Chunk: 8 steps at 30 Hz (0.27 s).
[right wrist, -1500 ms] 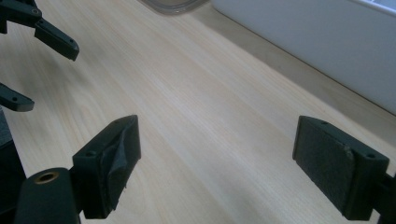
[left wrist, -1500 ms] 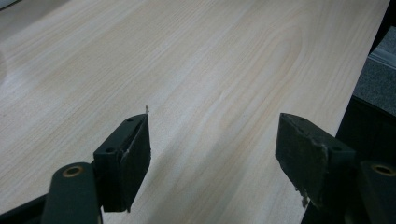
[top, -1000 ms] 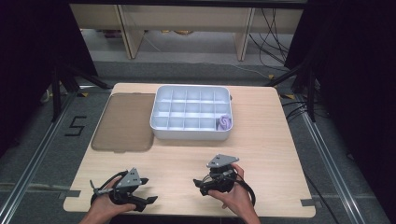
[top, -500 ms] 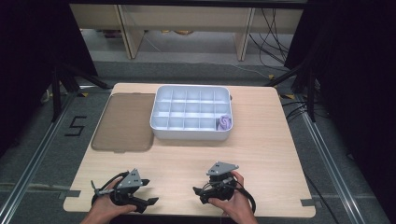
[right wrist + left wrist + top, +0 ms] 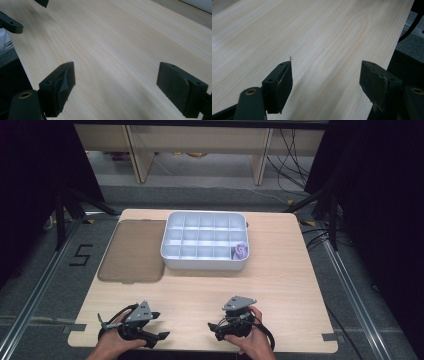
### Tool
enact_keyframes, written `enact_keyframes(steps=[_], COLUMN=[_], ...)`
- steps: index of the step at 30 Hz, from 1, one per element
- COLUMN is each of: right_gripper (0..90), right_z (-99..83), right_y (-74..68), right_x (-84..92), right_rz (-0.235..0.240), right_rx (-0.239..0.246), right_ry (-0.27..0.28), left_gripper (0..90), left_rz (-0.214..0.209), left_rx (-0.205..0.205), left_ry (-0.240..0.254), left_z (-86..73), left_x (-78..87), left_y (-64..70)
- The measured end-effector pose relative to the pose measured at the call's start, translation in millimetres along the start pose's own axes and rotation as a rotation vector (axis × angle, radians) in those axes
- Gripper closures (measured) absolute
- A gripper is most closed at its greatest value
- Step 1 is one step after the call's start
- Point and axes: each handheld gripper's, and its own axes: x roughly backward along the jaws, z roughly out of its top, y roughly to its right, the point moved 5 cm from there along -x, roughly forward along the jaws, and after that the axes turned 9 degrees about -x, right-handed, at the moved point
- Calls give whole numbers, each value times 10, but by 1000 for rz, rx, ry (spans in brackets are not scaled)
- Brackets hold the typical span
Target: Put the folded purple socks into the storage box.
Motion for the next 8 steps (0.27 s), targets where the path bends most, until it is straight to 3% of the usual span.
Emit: enact_keyframes(steps=[3, 5, 8], right_gripper=[161, 161, 161], right_z=[-3, -9, -10], right_y=[4, 9, 21], right_x=[4, 0, 11], right_rz=[-8, -6, 1], right_rx=[-1, 2, 16], right_ry=[2, 1, -9], left_gripper=[261, 261, 262], left_rz=[3, 7, 6], left_rx=[-20, 15, 16], left_ry=[-19, -11, -10], left_z=[-11, -13, -11], left_x=[10, 0, 1], left_y=[-19, -3, -2])
